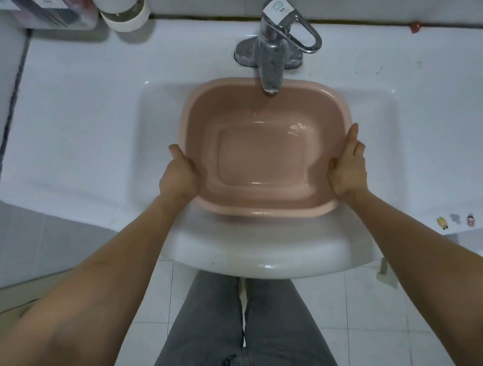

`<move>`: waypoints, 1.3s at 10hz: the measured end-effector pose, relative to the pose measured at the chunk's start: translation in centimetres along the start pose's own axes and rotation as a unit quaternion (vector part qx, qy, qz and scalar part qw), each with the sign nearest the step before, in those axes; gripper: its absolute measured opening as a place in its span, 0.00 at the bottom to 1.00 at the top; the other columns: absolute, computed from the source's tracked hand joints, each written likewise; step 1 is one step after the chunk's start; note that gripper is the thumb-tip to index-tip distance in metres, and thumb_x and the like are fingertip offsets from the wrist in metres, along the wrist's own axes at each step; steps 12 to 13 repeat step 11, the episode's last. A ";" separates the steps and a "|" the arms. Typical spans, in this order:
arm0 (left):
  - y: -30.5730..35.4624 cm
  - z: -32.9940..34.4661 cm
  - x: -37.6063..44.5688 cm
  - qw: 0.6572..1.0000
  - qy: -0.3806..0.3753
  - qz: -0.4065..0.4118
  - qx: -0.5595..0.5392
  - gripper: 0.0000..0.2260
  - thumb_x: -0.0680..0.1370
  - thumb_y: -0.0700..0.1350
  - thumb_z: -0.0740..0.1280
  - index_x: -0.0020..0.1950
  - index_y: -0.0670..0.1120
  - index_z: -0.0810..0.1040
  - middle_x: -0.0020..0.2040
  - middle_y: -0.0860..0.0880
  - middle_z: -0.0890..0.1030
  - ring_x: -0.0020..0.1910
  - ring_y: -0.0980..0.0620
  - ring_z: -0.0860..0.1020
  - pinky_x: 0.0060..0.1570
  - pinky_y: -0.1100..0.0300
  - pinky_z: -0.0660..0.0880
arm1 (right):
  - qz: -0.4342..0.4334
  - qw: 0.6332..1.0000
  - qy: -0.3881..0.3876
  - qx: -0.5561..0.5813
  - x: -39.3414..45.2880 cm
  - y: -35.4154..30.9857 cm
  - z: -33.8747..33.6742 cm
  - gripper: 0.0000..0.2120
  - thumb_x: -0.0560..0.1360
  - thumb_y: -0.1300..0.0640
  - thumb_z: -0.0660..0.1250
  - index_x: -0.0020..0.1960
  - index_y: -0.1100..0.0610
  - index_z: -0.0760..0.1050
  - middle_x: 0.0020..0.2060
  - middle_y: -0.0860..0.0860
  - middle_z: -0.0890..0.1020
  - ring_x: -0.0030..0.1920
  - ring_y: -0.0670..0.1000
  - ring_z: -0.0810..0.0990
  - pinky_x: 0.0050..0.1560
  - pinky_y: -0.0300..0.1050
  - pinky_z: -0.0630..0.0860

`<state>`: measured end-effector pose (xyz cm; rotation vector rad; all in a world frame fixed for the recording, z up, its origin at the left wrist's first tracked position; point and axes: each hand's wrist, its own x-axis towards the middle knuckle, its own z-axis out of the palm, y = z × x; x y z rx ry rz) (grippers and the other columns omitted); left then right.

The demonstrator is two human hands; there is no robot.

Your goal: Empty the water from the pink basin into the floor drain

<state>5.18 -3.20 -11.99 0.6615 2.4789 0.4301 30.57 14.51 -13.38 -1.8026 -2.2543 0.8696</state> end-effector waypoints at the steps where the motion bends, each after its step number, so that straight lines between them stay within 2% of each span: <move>1: 0.1 -0.2 0.0 1.000 -0.023 -0.009 0.008 0.15 0.80 0.40 0.51 0.66 0.37 0.56 0.53 0.35 0.78 0.44 0.39 0.74 0.43 0.50 0.67 | -0.007 1.000 -0.007 -0.007 0.0 0.2 -0.1 0.37 0.76 0.63 0.55 0.79 0.55 0.39 0.72 0.61 0.59 0.62 0.66 0.70 0.58 0.56 0.69; 2: 0.3 -0.5 0.3 0.998 -0.050 -0.017 0.026 0.19 0.79 0.40 0.51 0.68 0.36 0.54 0.55 0.35 0.77 0.48 0.38 0.76 0.45 0.48 0.70 | -0.005 1.000 -0.020 -0.019 0.2 0.0 -0.2 0.39 0.76 0.61 0.58 0.78 0.57 0.38 0.74 0.62 0.57 0.67 0.66 0.66 0.63 0.58 0.67; 3: 0.4 -0.7 0.2 0.997 -0.051 -0.014 0.051 0.26 0.80 0.46 0.54 0.74 0.37 0.50 0.70 0.36 0.67 0.66 0.36 0.70 0.60 0.43 0.68 | 0.005 0.997 -0.017 -0.072 -0.1 -0.2 -0.3 0.40 0.77 0.54 0.60 0.78 0.57 0.37 0.78 0.60 0.46 0.77 0.61 0.49 0.74 0.59 0.54; 4: -0.4 -0.2 -0.4 0.989 0.040 0.088 0.111 0.33 0.81 0.51 0.54 0.78 0.39 0.41 0.80 0.42 0.45 0.79 0.42 0.48 0.73 0.46 0.56 | -0.035 0.993 0.011 -0.114 -0.8 0.1 0.0 0.39 0.77 0.52 0.59 0.78 0.61 0.38 0.78 0.58 0.42 0.78 0.57 0.43 0.77 0.55 0.45; 5: -1.2 0.4 -0.3 0.985 0.018 0.117 0.125 0.34 0.81 0.52 0.53 0.78 0.41 0.37 0.80 0.45 0.41 0.79 0.43 0.43 0.76 0.45 0.50 | -0.045 0.993 -0.015 -0.104 -0.9 0.5 0.1 0.41 0.77 0.52 0.60 0.78 0.62 0.37 0.78 0.58 0.42 0.78 0.56 0.43 0.77 0.52 0.43; 6: -0.9 0.1 -0.1 0.986 0.006 0.104 0.131 0.35 0.80 0.54 0.53 0.78 0.41 0.36 0.79 0.45 0.39 0.78 0.43 0.41 0.76 0.45 0.46 | -0.031 0.993 -0.020 -0.112 -0.7 0.4 -0.2 0.40 0.78 0.50 0.59 0.78 0.60 0.37 0.78 0.56 0.41 0.78 0.55 0.42 0.77 0.52 0.42; 7: -1.2 -0.1 -0.3 0.979 0.019 0.135 0.154 0.35 0.80 0.55 0.53 0.78 0.41 0.36 0.79 0.45 0.39 0.78 0.43 0.41 0.76 0.45 0.46 | -0.042 0.991 -0.012 -0.128 -0.8 0.6 -0.3 0.39 0.78 0.50 0.58 0.78 0.60 0.38 0.78 0.55 0.41 0.78 0.55 0.41 0.77 0.52 0.42; 8: -1.1 -0.7 0.1 0.976 -0.014 0.133 0.172 0.36 0.80 0.56 0.54 0.78 0.43 0.36 0.79 0.46 0.39 0.79 0.43 0.43 0.75 0.44 0.48 | -0.036 0.989 -0.052 -0.131 -0.5 0.6 -0.8 0.41 0.78 0.48 0.59 0.78 0.59 0.35 0.78 0.54 0.40 0.78 0.54 0.41 0.76 0.53 0.41; 9: -0.2 -2.5 0.2 0.963 -0.031 0.129 0.235 0.34 0.79 0.53 0.57 0.79 0.42 0.44 0.79 0.44 0.50 0.78 0.43 0.52 0.74 0.43 0.52 | -0.028 0.985 -0.088 -0.145 -0.2 0.1 -2.5 0.37 0.79 0.49 0.57 0.79 0.58 0.40 0.78 0.54 0.43 0.78 0.55 0.44 0.76 0.55 0.45; 10: 1.7 -5.0 0.1 0.946 -0.034 0.137 0.292 0.23 0.78 0.49 0.58 0.72 0.42 0.64 0.68 0.43 0.71 0.69 0.42 0.68 0.71 0.42 0.59 | -0.022 0.985 -0.094 -0.145 -0.1 -0.9 -4.5 0.27 0.80 0.51 0.56 0.75 0.60 0.57 0.77 0.60 0.54 0.76 0.60 0.56 0.69 0.58 0.62; 11: 4.3 -7.4 -0.1 0.945 -0.116 0.127 0.278 0.18 0.79 0.48 0.55 0.67 0.45 0.72 0.64 0.44 0.76 0.62 0.42 0.75 0.64 0.48 0.70 | -0.023 0.976 -0.140 -0.168 0.4 -3.2 -6.7 0.18 0.79 0.53 0.55 0.63 0.63 0.70 0.66 0.62 0.72 0.62 0.61 0.73 0.55 0.52 0.72; 13: 4.3 -7.4 -0.1 0.945 -0.116 0.127 0.278 0.18 0.79 0.48 0.55 0.67 0.45 0.72 0.64 0.44 0.76 0.62 0.42 0.75 0.64 0.48 0.70 | -0.023 0.976 -0.140 -0.168 0.4 -3.2 -6.7 0.18 0.79 0.53 0.55 0.63 0.63 0.70 0.66 0.62 0.72 0.62 0.61 0.73 0.55 0.52 0.72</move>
